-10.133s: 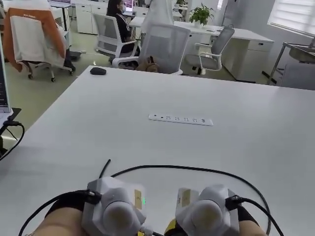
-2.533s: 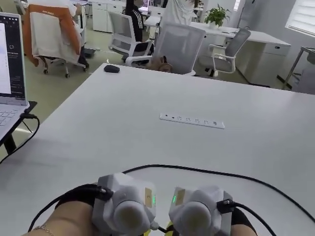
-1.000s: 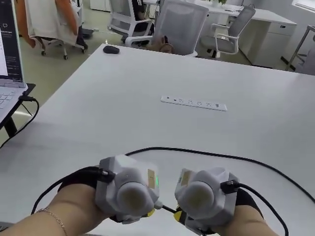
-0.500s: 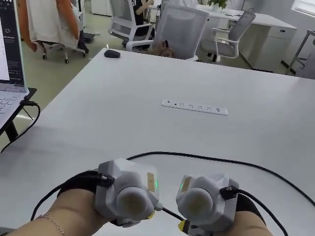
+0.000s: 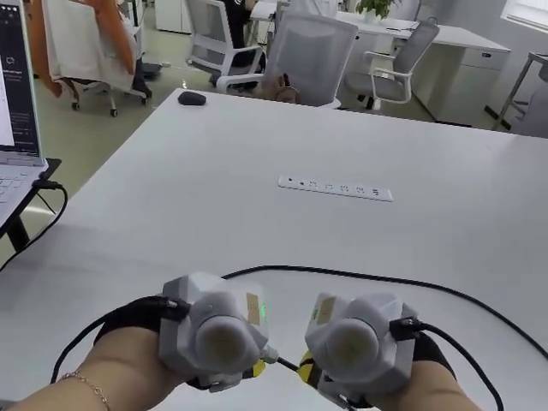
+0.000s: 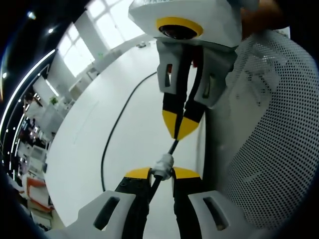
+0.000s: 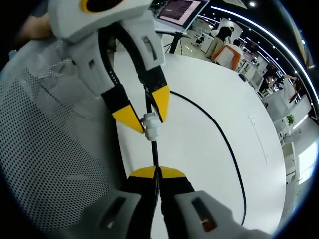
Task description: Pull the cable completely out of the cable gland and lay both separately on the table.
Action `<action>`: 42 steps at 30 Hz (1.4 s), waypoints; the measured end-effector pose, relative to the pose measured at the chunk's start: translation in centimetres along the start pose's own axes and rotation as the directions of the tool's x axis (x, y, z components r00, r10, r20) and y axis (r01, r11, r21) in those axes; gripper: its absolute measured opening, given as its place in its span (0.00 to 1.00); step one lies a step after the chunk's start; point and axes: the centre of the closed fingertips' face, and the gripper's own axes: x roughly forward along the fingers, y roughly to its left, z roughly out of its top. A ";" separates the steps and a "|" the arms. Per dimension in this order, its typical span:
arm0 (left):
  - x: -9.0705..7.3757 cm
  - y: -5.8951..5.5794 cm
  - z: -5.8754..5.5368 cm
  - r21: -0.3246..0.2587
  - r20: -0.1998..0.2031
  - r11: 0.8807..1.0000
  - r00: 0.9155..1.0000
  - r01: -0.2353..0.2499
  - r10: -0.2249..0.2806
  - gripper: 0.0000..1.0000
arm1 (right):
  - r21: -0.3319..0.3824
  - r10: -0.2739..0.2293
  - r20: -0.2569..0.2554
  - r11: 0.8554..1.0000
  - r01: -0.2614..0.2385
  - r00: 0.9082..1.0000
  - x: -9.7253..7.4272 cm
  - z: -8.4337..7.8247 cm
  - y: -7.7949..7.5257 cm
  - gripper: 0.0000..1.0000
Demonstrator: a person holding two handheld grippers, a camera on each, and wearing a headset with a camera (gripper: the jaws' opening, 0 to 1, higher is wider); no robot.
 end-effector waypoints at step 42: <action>-2.3 4.4 -1.8 -0.178 -0.002 0.970 0.986 -0.167 0.169 0.17 | 0.165 -0.158 -0.189 0.968 0.190 0.969 -1.7 -5.0 -3.9 0.04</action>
